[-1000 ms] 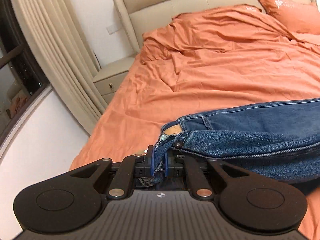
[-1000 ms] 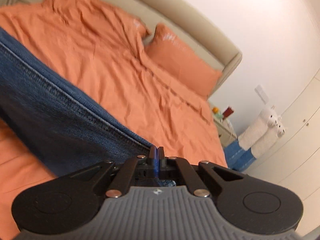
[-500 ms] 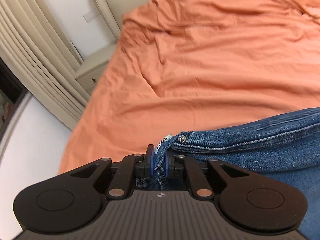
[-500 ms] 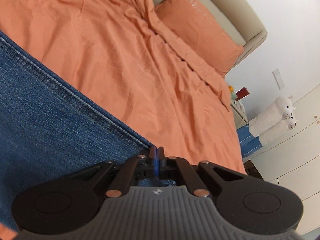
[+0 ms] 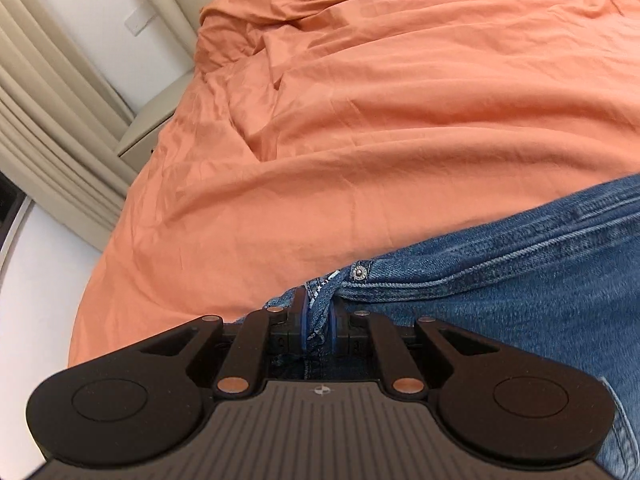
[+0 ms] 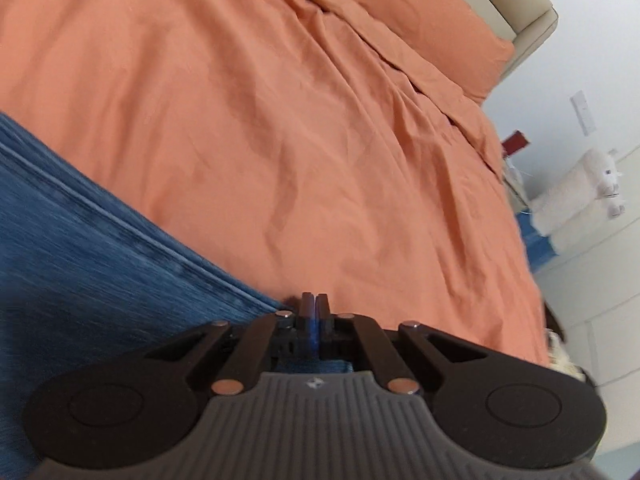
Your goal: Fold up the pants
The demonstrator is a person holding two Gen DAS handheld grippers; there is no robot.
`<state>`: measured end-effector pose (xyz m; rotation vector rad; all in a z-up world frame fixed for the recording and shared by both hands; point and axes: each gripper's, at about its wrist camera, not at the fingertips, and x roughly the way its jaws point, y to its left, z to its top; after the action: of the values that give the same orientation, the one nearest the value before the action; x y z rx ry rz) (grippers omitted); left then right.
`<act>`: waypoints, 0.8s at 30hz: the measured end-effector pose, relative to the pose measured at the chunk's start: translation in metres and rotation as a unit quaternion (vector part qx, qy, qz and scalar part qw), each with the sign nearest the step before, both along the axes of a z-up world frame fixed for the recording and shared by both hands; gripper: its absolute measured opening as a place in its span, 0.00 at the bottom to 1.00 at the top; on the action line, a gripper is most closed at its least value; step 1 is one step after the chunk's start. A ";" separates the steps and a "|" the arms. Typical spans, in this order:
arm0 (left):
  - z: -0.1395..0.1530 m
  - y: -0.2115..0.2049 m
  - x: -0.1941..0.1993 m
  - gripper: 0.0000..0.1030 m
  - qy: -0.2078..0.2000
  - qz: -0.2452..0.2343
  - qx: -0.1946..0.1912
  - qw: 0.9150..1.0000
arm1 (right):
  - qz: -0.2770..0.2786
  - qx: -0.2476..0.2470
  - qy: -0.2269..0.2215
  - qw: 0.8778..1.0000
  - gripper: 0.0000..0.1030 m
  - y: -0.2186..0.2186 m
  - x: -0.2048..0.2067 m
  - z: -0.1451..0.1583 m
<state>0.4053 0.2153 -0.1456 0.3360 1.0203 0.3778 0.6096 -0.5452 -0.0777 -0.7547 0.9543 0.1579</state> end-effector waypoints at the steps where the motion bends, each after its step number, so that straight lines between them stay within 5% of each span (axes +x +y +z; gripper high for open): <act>1: 0.003 0.001 -0.002 0.11 -0.002 -0.003 -0.003 1.000 | 0.007 0.015 0.004 1.000 0.00 -0.003 -0.001 0.006; 2: 0.005 0.002 -0.004 0.11 -0.005 -0.005 -0.007 1.000 | 0.012 0.020 0.006 1.000 0.01 -0.003 -0.003 0.011; 6: 0.014 0.002 -0.008 0.11 -0.011 -0.011 -0.010 1.000 | 0.051 0.083 0.050 0.994 0.33 -0.012 -0.008 0.030; 9: 0.015 -0.002 -0.008 0.10 -0.013 -0.013 -0.001 1.000 | 0.106 0.074 0.068 0.989 0.34 0.008 -0.012 0.029; 15: 0.041 -0.006 -0.027 0.10 -0.057 -0.013 -0.004 0.998 | 0.164 0.070 0.121 0.976 0.29 0.054 -0.022 0.007; 16: 0.048 -0.006 -0.030 0.10 -0.068 -0.012 -0.007 0.998 | 0.163 0.073 0.128 0.976 0.22 0.055 -0.023 0.001; 17: 0.053 -0.006 -0.033 0.10 -0.077 -0.011 -0.010 0.997 | 0.163 0.076 0.132 0.975 0.00 0.055 -0.024 -0.001; 21: 0.063 -0.007 -0.038 0.10 -0.093 -0.013 -0.006 0.996 | 0.194 0.047 0.092 0.976 0.00 0.062 -0.046 -0.004; 24: 0.066 -0.005 -0.034 0.10 -0.116 -0.007 -0.010 0.993 | 0.168 0.055 0.055 0.983 0.00 0.051 -0.054 0.007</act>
<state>0.3710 0.2102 -0.0799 0.2735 0.7929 0.3830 0.5559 -0.4944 -0.0704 -0.8066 0.9090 0.5484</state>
